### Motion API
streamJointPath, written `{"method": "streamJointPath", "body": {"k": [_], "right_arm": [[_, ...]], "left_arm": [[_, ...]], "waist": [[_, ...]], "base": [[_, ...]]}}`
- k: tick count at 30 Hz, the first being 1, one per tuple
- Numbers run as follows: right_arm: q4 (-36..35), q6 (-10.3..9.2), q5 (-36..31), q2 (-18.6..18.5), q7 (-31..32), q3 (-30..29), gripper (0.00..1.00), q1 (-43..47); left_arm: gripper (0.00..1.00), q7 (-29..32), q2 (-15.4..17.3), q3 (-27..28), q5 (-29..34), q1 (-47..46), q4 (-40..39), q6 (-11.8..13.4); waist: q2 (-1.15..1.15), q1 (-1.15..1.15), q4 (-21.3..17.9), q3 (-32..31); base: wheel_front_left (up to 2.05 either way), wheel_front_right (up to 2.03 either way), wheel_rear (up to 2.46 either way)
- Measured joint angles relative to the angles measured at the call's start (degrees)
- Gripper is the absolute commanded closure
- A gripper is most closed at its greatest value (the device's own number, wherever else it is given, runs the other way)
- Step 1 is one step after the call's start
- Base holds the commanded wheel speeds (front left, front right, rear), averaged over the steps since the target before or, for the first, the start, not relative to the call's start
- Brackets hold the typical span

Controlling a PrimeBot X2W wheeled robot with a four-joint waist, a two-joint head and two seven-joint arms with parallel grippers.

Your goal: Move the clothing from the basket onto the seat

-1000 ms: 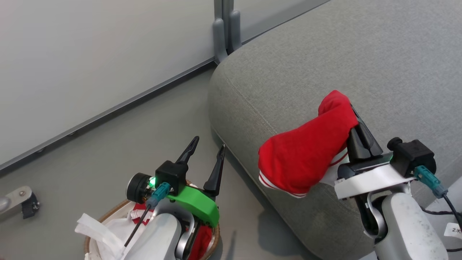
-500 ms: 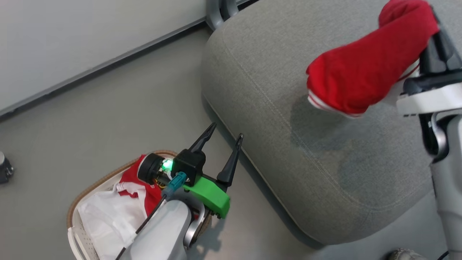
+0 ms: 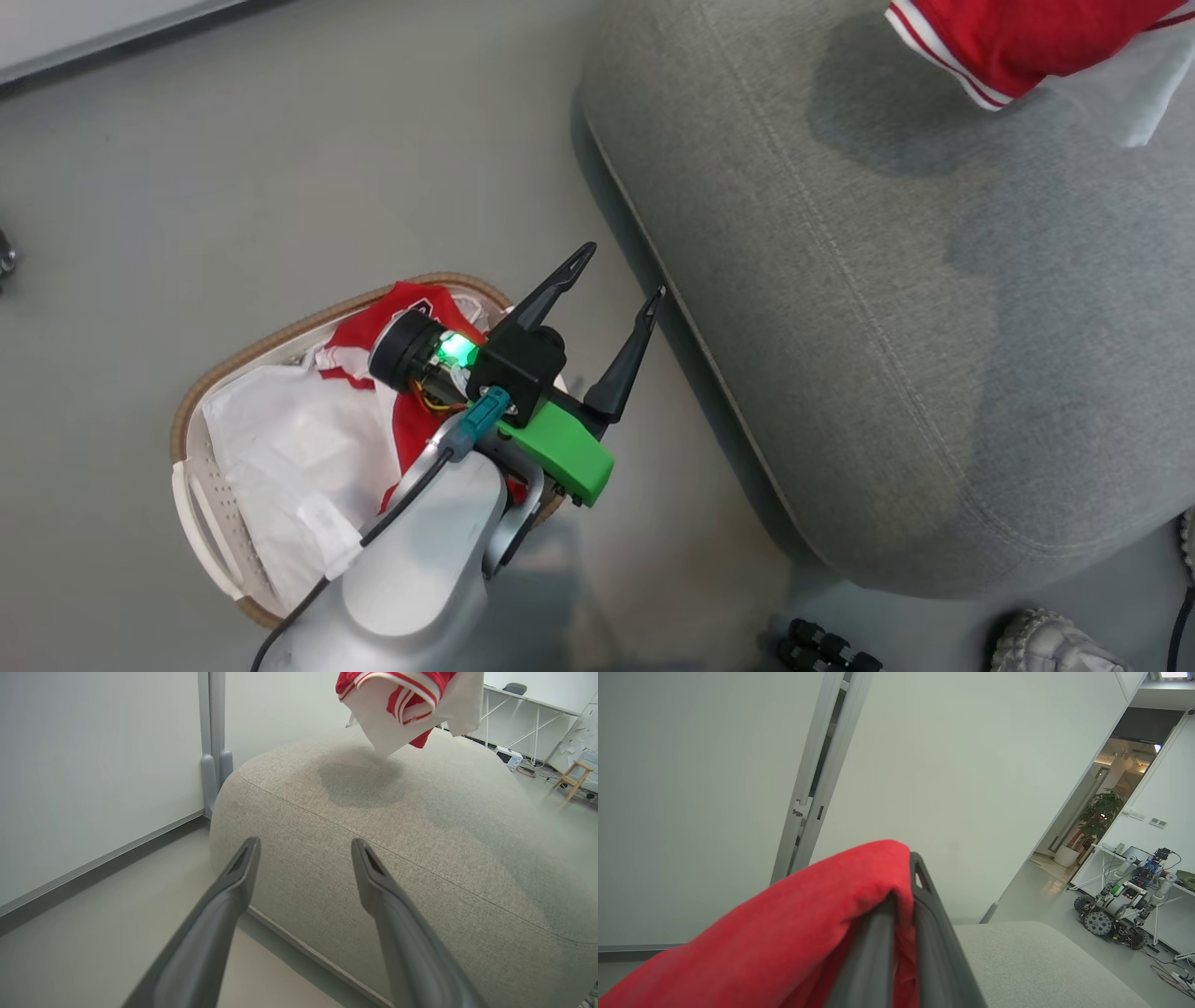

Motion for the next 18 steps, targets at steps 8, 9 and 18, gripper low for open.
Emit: {"method": "streamJointPath", "body": {"k": [8,9,18], "right_arm": [[9.0,0.00,-4.7,1.7,0.0,-7.6,1.00,-0.1],[10.1,0.00,-5.3,2.0,0.0,-9.3,1.00,0.8],[13.3,0.00,-7.1,4.5,0.0,-18.1,0.00,12.5]], "left_arm": [[0.00,0.0,0.8,-0.1,-0.7,-1.0,0.7,-0.1],[0.00,0.0,0.9,-0.1,-0.8,-1.0,0.8,-0.1],[0.00,0.0,1.0,1.3,-2.0,0.6,2.8,-0.2]], "waist": [[0.00,0.01,4.0,4.0],[0.00,0.01,4.4,4.3],[0.00,0.00,5.3,2.2]], "base": [[0.00,0.00,0.00],[0.00,0.00,0.00],[0.00,0.00,0.00]]}}
